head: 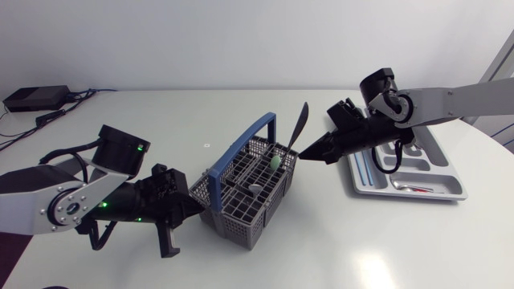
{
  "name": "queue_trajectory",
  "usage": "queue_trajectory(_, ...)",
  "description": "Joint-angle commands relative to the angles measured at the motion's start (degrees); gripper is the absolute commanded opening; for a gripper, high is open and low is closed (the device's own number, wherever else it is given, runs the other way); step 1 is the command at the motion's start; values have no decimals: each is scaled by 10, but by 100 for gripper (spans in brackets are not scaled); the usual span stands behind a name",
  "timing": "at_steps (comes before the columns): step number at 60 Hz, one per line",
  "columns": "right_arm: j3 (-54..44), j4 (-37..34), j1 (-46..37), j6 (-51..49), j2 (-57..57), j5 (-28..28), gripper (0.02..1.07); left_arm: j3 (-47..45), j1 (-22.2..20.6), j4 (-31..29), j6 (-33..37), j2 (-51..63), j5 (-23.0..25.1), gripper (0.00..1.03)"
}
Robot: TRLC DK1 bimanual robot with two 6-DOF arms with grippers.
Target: Unload the cutlery basket into the drawer organizer.
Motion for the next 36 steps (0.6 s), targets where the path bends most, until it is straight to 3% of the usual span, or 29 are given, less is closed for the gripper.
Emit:
queue_trajectory(1,22,13,-9,18,18,4,7,15,18,12,13,24,-5,7)
queue_trajectory(19,68,38,-10,47,65,28,7,43,37,42,15,73,-7,7)
queue_trajectory(36,24,40,5,46,41,27,7,65,36,56,10,96,-7,7)
